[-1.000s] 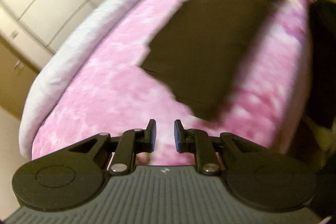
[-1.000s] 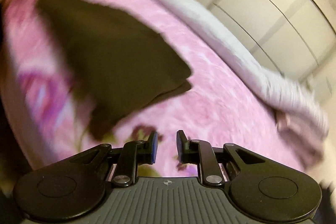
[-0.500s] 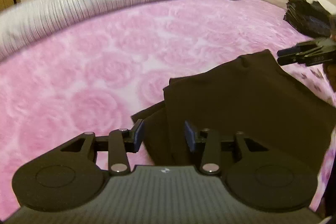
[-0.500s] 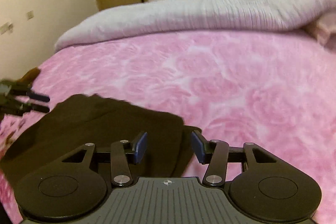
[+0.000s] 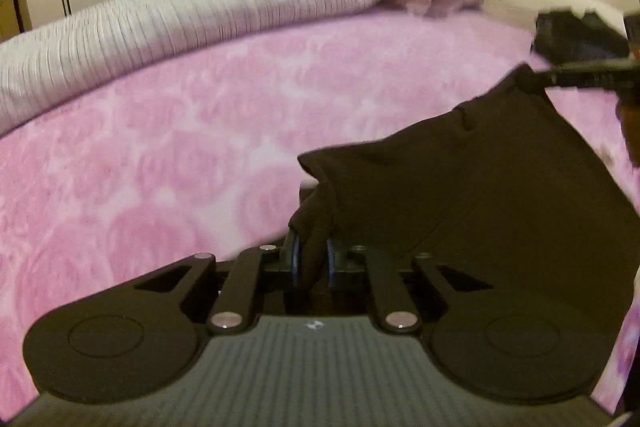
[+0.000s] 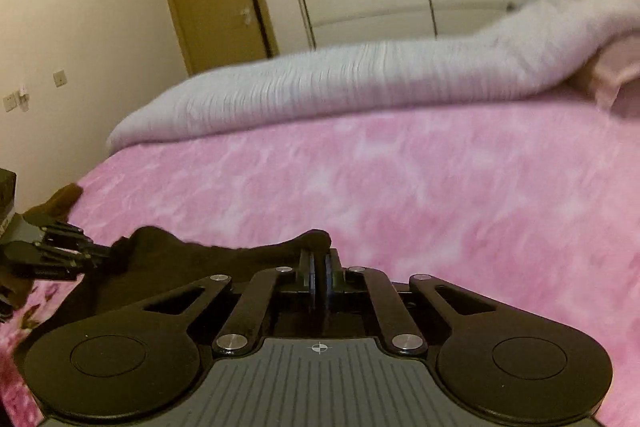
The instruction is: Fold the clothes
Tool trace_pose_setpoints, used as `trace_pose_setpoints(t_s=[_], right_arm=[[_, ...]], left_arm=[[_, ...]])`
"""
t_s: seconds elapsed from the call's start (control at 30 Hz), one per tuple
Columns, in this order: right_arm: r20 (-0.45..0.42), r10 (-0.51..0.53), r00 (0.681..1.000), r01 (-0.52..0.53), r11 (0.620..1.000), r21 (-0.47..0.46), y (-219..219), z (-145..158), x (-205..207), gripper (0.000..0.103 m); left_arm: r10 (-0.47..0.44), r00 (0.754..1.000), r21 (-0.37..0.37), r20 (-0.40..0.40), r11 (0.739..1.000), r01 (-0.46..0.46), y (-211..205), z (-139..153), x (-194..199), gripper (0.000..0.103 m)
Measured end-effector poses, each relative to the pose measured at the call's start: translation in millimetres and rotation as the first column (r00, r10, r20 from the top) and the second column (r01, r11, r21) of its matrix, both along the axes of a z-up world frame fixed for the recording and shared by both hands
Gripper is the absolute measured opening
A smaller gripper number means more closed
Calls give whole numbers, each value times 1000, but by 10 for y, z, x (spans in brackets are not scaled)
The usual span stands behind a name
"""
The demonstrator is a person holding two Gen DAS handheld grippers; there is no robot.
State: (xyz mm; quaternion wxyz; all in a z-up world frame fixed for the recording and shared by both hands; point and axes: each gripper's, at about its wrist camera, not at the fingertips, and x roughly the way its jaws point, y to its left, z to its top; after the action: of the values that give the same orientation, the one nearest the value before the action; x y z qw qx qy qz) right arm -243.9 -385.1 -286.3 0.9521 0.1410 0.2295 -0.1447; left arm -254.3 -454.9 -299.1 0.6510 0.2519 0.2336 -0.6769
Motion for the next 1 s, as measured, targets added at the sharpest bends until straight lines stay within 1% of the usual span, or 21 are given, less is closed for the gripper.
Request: trace_pose_setpoints(t_s=[0.03, 0.07, 0.13, 0.17, 0.23, 0.27, 0.3, 0.33, 0.37, 0.4, 0.43, 0.47, 0.57, 0.67, 0.73, 0.77, 0.8, 0.87, 0.9, 0.97, 1.0], right_arm=[[-11, -7, 1000, 6, 1000, -28, -17, 9, -3, 3], [-41, -14, 999, 13, 999, -31, -51, -59, 34, 3], [-115, -8, 993, 13, 999, 47, -174, -297, 113, 3], [-131, 3, 991, 6, 998, 69, -202, -381, 128, 3], [-161, 24, 987, -6, 994, 113, -255, -540, 154, 4], [-154, 12, 988, 5, 993, 114, -252, -508, 113, 6], [-146, 1, 989, 16, 993, 115, -249, -475, 73, 8], [-138, -11, 990, 27, 993, 117, -245, -443, 33, 13], [-132, -23, 991, 38, 992, 117, -240, -409, -8, 22], [-135, -42, 990, 56, 993, 102, -208, -363, -54, 24], [-138, -61, 989, 74, 993, 89, -164, -312, -99, 28], [-131, -72, 989, 85, 992, 92, -116, -264, -168, 30], [-92, -69, 993, 81, 988, 132, 112, -179, -372, 35], [-86, -50, 995, 63, 986, 158, 404, -185, -535, 41], [-95, -32, 995, 48, 983, 175, 571, -240, -610, 42], [-105, -28, 994, 47, 982, 184, 620, -281, -626, 43], [-116, -24, 993, 46, 980, 191, 667, -318, -642, 44], [-132, -32, 991, 55, 983, 175, 717, -300, -670, 44], [-140, -36, 990, 59, 984, 167, 741, -292, -683, 44], [-154, -43, 987, 66, 986, 150, 792, -270, -713, 44], [-134, -25, 991, 45, 989, 142, 840, -202, -753, 44]], left_arm=[[-4, 1000, 7, 5, 1000, 4, -65, -25, -2, 10], [-7, 1000, 35, 13, 999, 6, -142, -95, -1, 10], [-12, 999, 89, 29, 996, 10, -284, -242, 2, 13], [-11, 999, 104, 36, 995, 7, -307, -310, 7, 15], [25, 1000, 91, 6, 996, -25, -264, -326, 55, 21], [50, 999, 91, -13, 995, -48, -232, -307, 94, 27], [72, 997, 90, -27, 994, -69, -185, -289, 136, 30], [91, 995, 87, -38, 992, -88, -121, -269, 181, 31], [110, 993, 83, -50, 991, -106, -57, -249, 227, 32], [128, 990, 83, -64, 989, -123, 2, -237, 268, 33], [146, 986, 88, -84, 986, -139, 52, -238, 302, 33], [164, 981, 93, -104, 984, -154, 102, -239, 335, 31], [217, 962, 110, -164, 974, -200, 251, -242, 436, 31], [262, 939, 130, -222, 962, -238, 377, -254, 530, 31], [261, 933, 155, -246, 961, -228, 311, -326, 540, 29], [257, 936, 163, -241, 961, -222, 271, -352, 529, 27], [248, 945, 163, -212, 963, -216, 235, -353, 498, 26], [228, 961, 162, -154, 966, -203, 163, -356, 435, 26], [223, 966, 164, -132, 966, -201, 138, -339, 415, 23], [239, 966, 140, -100, 965, -224, 198, -206, 401, 22], [246, 966, 117, -82, 965, -236, 261, -126, 386, 22]])
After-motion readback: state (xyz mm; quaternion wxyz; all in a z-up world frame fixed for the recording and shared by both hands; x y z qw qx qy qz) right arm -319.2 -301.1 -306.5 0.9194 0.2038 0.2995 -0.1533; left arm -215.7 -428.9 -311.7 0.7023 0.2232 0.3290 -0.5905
